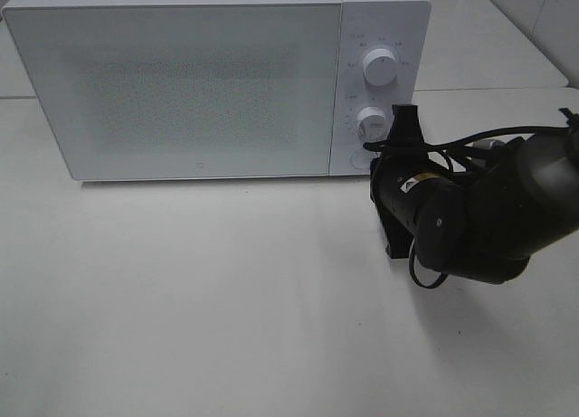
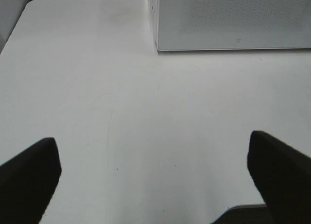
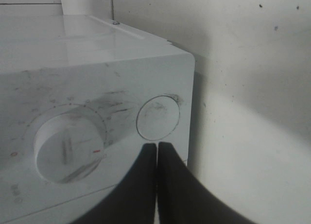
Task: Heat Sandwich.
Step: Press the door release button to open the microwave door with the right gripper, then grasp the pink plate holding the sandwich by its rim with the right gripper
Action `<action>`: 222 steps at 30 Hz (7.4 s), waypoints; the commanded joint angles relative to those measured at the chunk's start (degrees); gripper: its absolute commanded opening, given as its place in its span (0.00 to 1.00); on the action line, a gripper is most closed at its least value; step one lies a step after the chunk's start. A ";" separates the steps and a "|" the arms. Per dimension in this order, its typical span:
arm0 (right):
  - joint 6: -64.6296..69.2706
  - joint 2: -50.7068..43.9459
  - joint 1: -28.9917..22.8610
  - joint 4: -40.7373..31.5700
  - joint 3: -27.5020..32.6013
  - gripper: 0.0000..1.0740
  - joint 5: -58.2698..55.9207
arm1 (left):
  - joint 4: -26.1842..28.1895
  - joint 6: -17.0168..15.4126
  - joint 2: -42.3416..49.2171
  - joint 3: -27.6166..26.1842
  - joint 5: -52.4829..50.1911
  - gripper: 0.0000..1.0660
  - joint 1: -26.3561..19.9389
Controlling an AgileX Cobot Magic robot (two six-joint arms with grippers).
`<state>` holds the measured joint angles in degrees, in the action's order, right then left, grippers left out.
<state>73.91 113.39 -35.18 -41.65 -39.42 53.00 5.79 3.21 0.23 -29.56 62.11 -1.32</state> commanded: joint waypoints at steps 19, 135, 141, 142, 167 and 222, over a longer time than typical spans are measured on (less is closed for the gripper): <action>1.49 9.45 5.67 5.33 -13.06 0.01 -5.44 | 0.17 -0.11 0.97 0.06 -0.57 0.92 0.06; -32.89 -25.27 2.35 33.46 -0.34 0.05 -53.00 | 0.17 -0.11 0.97 0.06 -0.57 0.92 0.06; -40.68 -28.71 2.35 33.75 -1.15 0.05 -63.83 | 0.17 -0.11 0.97 0.06 -0.57 0.92 0.06; -40.68 -28.71 2.35 33.75 -1.15 0.05 -63.83 | 0.17 -0.11 0.97 0.06 -0.57 0.92 0.06; -98.26 -30.71 2.35 37.18 -15.01 0.09 -100.27 | 0.17 -0.11 0.97 0.06 -0.57 0.92 0.06; -141.18 -29.11 2.18 47.56 -17.07 0.81 -88.69 | 0.17 -0.11 0.97 0.06 -0.57 0.92 0.06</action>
<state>-66.06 83.37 -33.17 5.10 -55.18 -36.78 5.79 3.21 0.23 -29.56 62.05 -1.32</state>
